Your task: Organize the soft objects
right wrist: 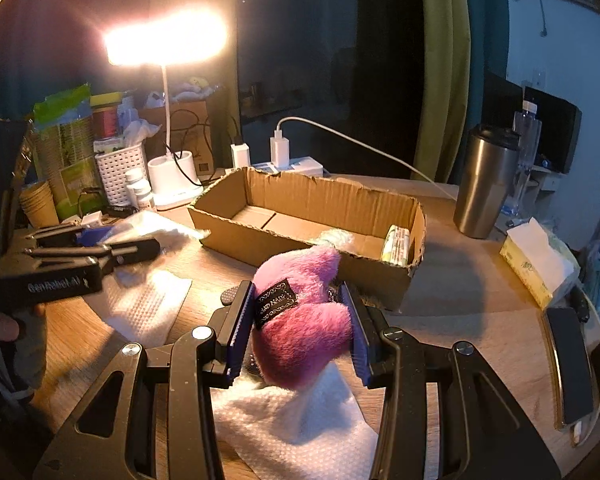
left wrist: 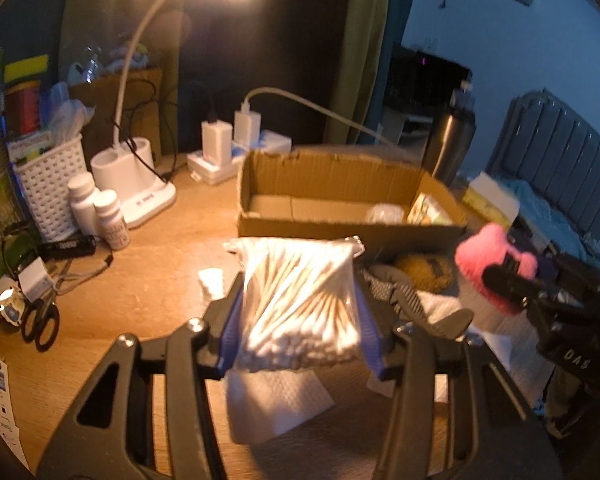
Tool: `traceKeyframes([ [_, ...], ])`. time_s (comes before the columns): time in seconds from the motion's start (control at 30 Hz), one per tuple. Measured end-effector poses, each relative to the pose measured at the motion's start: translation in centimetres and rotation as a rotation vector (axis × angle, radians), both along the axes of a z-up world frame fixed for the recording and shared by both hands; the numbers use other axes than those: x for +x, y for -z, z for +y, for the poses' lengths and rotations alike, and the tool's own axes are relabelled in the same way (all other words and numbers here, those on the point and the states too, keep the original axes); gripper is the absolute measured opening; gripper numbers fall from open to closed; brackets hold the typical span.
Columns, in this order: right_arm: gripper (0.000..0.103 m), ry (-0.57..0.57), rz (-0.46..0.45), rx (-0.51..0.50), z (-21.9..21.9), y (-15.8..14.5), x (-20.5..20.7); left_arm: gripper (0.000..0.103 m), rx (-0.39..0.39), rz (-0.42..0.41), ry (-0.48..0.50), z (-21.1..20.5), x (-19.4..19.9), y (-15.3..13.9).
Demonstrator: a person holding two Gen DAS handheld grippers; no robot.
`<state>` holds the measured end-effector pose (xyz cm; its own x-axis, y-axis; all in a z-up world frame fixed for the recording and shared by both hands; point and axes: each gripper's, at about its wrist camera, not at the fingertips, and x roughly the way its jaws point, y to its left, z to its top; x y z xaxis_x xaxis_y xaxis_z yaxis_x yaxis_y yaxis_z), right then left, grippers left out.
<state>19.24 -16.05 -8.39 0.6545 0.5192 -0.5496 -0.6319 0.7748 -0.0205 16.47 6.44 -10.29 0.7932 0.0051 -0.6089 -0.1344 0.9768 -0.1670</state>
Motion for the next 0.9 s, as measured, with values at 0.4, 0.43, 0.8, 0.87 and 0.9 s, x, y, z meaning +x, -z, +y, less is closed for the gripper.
traceKeyframes([
  [0.4,0.045,-0.005,-0.043,0.01,-0.1,-1.4,-1.2,0.051,-0.028,-0.08,0.011,1.3,-1.2,-2.4],
  [0.43,0.045,-0.007,-0.045,0.013,-0.1,-1.5,-1.2,0.051,-0.036,-0.079,0.02,1.2,-1.0,-2.3],
  [0.8,0.045,-0.039,-0.011,0.003,1.3,-0.4,-1.5,0.052,-0.035,0.096,0.063,1.3,0.3,2.8],
  [0.87,0.045,-0.04,-0.004,0.0,1.5,-0.1,-1.4,0.054,-0.029,0.131,0.07,1.5,0.4,3.6],
  [0.9,0.045,-0.041,-0.001,-0.001,1.6,-0.1,-1.3,0.054,-0.021,0.135,0.071,1.5,0.4,3.7],
])
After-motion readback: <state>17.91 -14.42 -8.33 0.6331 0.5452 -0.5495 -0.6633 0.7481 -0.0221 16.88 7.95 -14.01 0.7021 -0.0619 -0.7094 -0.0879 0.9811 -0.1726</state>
